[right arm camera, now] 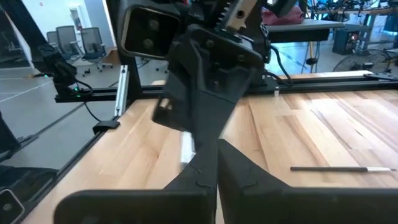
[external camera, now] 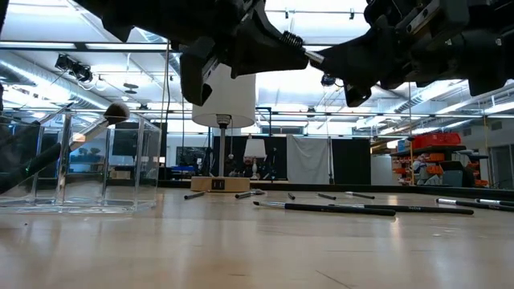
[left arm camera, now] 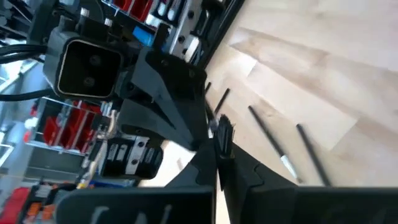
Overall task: Put items in baskets/containers
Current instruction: Put the brow brush in the transparent organizer
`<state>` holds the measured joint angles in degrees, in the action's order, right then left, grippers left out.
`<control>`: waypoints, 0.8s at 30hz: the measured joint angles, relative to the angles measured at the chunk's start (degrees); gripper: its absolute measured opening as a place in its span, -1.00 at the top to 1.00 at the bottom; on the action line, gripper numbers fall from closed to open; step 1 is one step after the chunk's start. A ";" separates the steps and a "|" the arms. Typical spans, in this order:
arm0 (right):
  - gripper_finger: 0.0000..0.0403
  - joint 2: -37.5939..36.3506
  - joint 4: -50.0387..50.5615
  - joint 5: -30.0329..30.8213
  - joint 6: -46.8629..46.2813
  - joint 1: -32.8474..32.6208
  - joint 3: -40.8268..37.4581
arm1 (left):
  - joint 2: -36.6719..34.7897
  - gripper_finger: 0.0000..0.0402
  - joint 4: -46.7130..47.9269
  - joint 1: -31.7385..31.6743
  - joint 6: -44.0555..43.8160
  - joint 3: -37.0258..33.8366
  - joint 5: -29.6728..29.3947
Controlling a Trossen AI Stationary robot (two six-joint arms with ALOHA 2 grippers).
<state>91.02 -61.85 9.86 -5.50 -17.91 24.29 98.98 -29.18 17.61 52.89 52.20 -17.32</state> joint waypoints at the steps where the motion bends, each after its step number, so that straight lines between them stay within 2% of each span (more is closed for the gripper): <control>1: 0.98 0.02 0.05 0.03 -0.01 0.00 0.00 | -0.08 0.96 0.84 0.02 -0.73 0.02 -0.06; 6: 0.97 -2.98 3.31 0.69 0.02 0.00 -0.04 | -3.16 0.98 9.79 0.02 -6.30 0.02 -1.30; 12: 0.97 -13.69 18.74 5.52 0.06 -0.12 -0.07 | -12.37 0.99 26.78 0.04 -16.41 0.04 -2.19; 15: 0.97 -18.23 23.28 6.25 0.07 -0.13 -0.07 | -18.11 1.00 37.82 0.50 -21.55 0.61 -2.24; 19: 0.97 -20.82 24.38 6.21 0.68 -0.15 -0.07 | -22.81 1.00 58.38 2.50 -31.75 8.31 -2.60; 24: 0.97 -20.52 24.36 6.21 1.65 -0.15 -0.04 | -21.16 1.00 85.51 6.09 -44.76 23.01 -1.94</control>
<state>70.50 -37.49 16.08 -3.86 -18.06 24.25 77.82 56.33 23.69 8.13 75.22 -19.26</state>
